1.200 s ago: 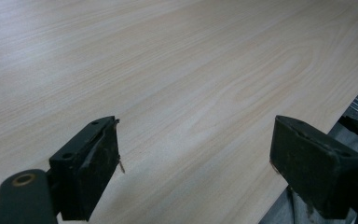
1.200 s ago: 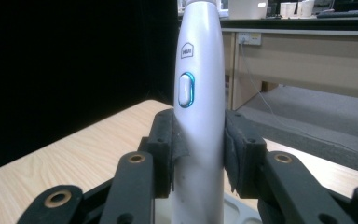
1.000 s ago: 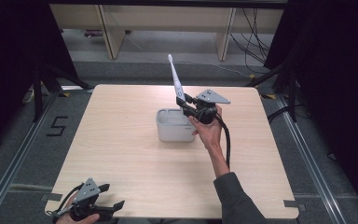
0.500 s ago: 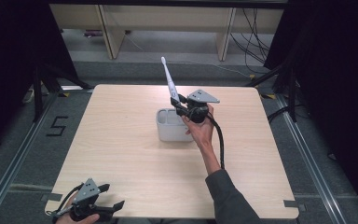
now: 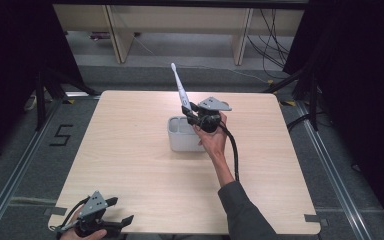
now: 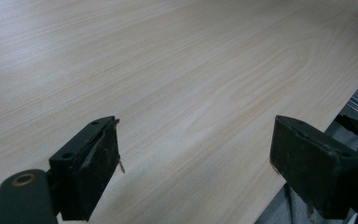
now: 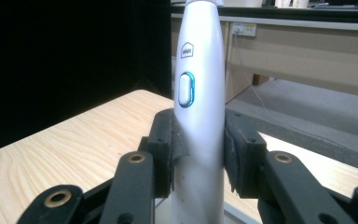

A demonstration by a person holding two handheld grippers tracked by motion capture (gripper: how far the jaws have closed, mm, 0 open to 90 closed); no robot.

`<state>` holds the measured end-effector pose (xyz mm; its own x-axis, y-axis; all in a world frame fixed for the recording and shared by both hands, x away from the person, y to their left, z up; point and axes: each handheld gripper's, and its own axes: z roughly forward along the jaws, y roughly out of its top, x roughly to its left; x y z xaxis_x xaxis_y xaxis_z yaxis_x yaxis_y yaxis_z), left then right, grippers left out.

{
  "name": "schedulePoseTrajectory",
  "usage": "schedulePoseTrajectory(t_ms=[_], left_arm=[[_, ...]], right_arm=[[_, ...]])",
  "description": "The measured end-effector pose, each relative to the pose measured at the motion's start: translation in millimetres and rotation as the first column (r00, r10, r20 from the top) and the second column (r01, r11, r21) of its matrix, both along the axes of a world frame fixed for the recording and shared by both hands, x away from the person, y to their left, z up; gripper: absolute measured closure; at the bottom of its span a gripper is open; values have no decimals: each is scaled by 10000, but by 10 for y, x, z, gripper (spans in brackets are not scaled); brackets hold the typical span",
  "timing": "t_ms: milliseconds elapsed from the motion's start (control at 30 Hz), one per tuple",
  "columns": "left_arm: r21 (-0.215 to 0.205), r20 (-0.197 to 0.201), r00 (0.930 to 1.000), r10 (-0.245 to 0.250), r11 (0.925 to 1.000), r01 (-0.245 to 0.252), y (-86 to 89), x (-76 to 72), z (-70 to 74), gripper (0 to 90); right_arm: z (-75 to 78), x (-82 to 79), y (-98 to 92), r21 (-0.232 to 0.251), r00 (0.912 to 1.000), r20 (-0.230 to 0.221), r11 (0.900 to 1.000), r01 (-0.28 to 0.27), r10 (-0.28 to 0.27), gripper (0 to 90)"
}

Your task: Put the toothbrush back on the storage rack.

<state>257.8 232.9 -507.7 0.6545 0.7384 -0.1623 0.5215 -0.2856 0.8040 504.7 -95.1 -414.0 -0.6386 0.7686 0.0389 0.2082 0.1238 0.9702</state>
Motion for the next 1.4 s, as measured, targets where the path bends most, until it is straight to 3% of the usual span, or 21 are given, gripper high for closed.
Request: schedulePoseTrajectory(t_ms=[33,67,100,233,267,433,467,500,600,700,733,967,1000,1033,1100,1167,1233,1400], left_arm=[[-23,27,10000,33,10000,-33,-2,-1,-3,149],[-20,1,10000,-8,10000,8,0,0,-1,149],[-20,1,10000,-8,10000,8,0,0,-1,149],[-20,0,10000,-20,10000,20,1,0,0,149],[242,15,9999,-99,9997,98,18,5,5,149],[39,-9,10000,-33,10000,33,3,1,-1,149],[213,-3,10000,-92,9997,92,14,5,3,149],[7,-39,10000,-42,10000,42,-2,-2,3,149],[-3,-5,10000,-78,10000,78,-5,0,2,149],[5,-12,10000,-80,10000,80,-5,0,1,149],[-7,-13,10000,-72,10000,72,-6,0,1,149],[24,-13,10000,-72,10000,72,-3,-1,4,149],[18,-16,10000,-80,10000,80,-4,-1,4,149],[18,-16,10000,-80,10000,80,-4,-1,4,149],[4,-10,10000,-91,10000,91,-6,0,0,149],[3,-13,10000,-83,10000,83,-7,1,0,149],[3,2,10000,-94,10000,94,-5,0,2,149],[10,2,10000,-88,10000,88,-7,1,1,149]], right_arm=[[-2,-3,7,-6,9999,-110,10000,-44,43,667],[-9,16,8,-144,9997,219,9998,-118,121,667],[-9,16,8,-144,9997,219,9998,-118,121,667],[-30,3,22,-117,10000,47,9999,-34,35,667],[-50,4,20,-154,9999,-110,9999,-62,60,667],[-96,5,8,-288,10000,-56,9996,24,-26,667],[-109,-2,9,-395,9999,-145,9992,55,-61,667],[-109,-2,9,-395,9999,-145,9992,55,-61,667],[-114,-7,10,-522,9995,-324,9986,17,-34,667],[-116,3,-1,-836,9999,-23,9964,102,-104,667],[-125,8,7,-845,9997,-228,9963,-147,128,667],[-158,-8,37,-1285,9977,-671,9916,-166,80,666],[-157,4,29,-1575,9988,-471,9873,-215,142,666],[-157,4,29,-1575,9988,-471,9873,-215,142,666],[-166,-14,56,-1514,9972,-748,9884,-119,5,666],[-159,1,55,-1691,9974,-682,9850,-348,235,666],[-143,-3,52,-1826,9951,-992,9829,-238,57,665],[-166,27,26,-2064,9947,-1020,9780,-294,84,664]])
